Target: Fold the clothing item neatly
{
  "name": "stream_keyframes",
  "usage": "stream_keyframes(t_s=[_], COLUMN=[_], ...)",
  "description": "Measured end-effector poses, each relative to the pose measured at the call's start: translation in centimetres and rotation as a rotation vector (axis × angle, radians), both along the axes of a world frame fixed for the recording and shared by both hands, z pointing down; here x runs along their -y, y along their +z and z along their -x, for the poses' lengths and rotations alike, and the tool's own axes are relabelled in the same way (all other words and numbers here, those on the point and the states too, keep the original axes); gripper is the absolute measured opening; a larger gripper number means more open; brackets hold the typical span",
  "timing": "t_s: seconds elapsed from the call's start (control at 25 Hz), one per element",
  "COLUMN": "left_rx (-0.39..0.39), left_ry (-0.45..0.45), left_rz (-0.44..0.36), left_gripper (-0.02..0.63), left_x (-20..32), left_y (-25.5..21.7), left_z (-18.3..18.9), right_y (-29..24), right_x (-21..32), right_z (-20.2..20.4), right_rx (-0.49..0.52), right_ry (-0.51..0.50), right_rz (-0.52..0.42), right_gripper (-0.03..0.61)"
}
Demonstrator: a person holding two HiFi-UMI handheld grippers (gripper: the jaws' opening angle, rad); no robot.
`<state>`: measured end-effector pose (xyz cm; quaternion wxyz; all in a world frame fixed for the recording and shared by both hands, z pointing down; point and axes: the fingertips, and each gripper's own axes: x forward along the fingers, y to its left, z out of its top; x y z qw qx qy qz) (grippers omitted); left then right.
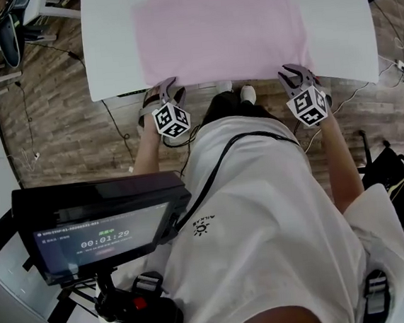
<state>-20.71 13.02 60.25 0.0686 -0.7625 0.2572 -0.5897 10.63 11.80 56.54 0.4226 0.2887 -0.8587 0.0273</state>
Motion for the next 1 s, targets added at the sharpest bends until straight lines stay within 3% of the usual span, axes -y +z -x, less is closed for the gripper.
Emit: stream_keyframes(t_s=[0.16, 0.36, 0.56, 0.64, 0.68, 0.72, 1.0], left_rx=[0.154, 0.262, 0.283, 0.26, 0.248, 0.237, 0.194], left_ry=[0.064, 0.04, 0.008, -0.003, -0.005, -0.003, 0.03], left_rz=[-0.082, -0.201, -0.25, -0.254, -0.253, -0.247, -0.205], left_gripper=[0.196, 0.196, 0.196, 0.189, 0.149, 0.13, 0.023], left_x=[-1.7, -0.5, 0.2, 0.3, 0.3, 0.2, -0.5], left_y=[1.2, 2.0, 1.8, 1.4, 1.1, 0.9, -0.3], left_z=[1.4, 1.6, 1.3, 1.1, 1.0, 1.0, 0.8], right_y=[2.1, 4.2, 4.7, 4.3, 4.0, 3.7, 2.5], right_x=[-3.1, -3.1, -2.5, -2.1, -2.0, -2.0, -2.5], right_z=[-0.7, -0.8, -1.0, -1.0, -1.0, -1.0, -1.2], right_rx=[-0.228, -0.405, -0.477, -0.468, -0.454, -0.439, -0.364], right_ry=[-0.155, -0.171, -0.163, -0.151, -0.143, -0.137, -0.119], right_rz=[-0.104, -0.216, -0.278, -0.291, -0.291, -0.282, -0.234], right_gripper=[0.216, 0.233, 0.232, 0.223, 0.152, 0.122, 0.028])
